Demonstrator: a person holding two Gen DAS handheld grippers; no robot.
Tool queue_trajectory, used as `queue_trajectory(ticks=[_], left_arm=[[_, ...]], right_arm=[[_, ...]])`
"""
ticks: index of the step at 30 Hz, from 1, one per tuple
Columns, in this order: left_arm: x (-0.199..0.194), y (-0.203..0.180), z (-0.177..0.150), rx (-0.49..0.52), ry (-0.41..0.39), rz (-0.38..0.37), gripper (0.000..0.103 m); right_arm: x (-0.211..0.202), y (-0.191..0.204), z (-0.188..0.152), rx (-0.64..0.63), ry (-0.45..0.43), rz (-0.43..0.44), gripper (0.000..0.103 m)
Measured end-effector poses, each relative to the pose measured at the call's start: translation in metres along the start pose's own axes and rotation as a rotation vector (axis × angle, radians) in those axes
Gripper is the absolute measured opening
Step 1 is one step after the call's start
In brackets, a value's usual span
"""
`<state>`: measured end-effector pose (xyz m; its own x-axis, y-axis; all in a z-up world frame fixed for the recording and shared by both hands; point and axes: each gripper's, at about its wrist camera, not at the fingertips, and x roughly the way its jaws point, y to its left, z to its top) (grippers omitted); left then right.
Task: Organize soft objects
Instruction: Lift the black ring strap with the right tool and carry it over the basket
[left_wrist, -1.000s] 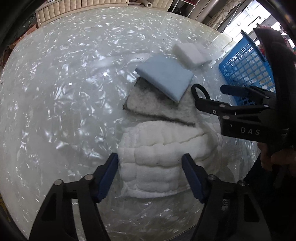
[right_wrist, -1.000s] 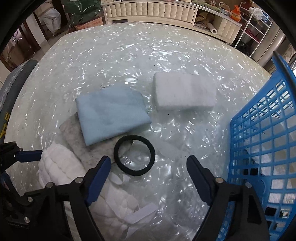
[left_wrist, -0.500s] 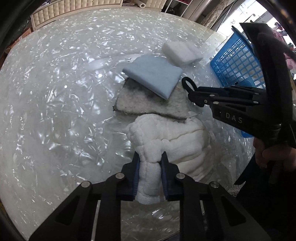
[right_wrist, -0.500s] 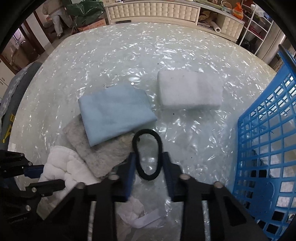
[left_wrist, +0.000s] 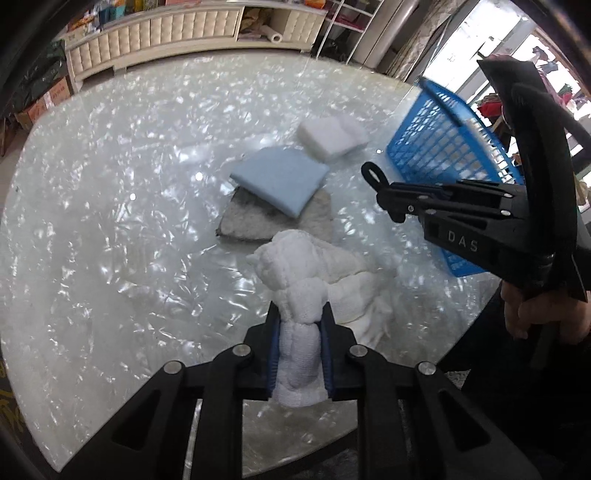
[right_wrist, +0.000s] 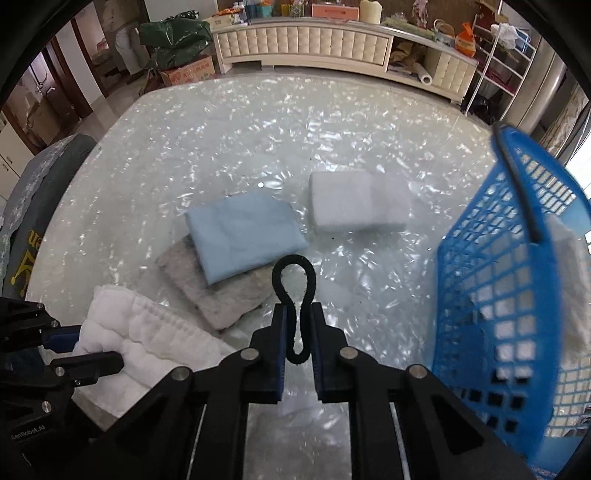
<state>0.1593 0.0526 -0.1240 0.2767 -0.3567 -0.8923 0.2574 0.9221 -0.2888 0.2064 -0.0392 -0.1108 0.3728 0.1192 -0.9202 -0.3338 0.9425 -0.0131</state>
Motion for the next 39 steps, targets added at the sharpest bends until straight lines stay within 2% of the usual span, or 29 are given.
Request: queue_trajectory(ticks=[9, 19, 31, 39], left_arm=[[-0.042, -0.027, -0.004, 0.035, -0.088, 0.047, 0.017], [-0.072, -0.062, 0.001, 0.078, -0.157, 0.086, 0.017], [-0.075, -0.105, 0.018, 0.160, -0.195, 0.097, 0.017], [-0.061, -0.131, 0.027, 0.213, -0.184, 0.091, 0.017]], right_arm=[[-0.052, 0.003, -0.021, -0.010, -0.065, 0.008, 0.011], [-0.089, -0.001, -0.031, -0.003, -0.129, 0.015, 0.011], [-0.125, -0.032, -0.050, 0.021, -0.207, -0.030, 0.011], [-0.130, -0.065, -0.064, 0.088, -0.209, -0.070, 0.011]])
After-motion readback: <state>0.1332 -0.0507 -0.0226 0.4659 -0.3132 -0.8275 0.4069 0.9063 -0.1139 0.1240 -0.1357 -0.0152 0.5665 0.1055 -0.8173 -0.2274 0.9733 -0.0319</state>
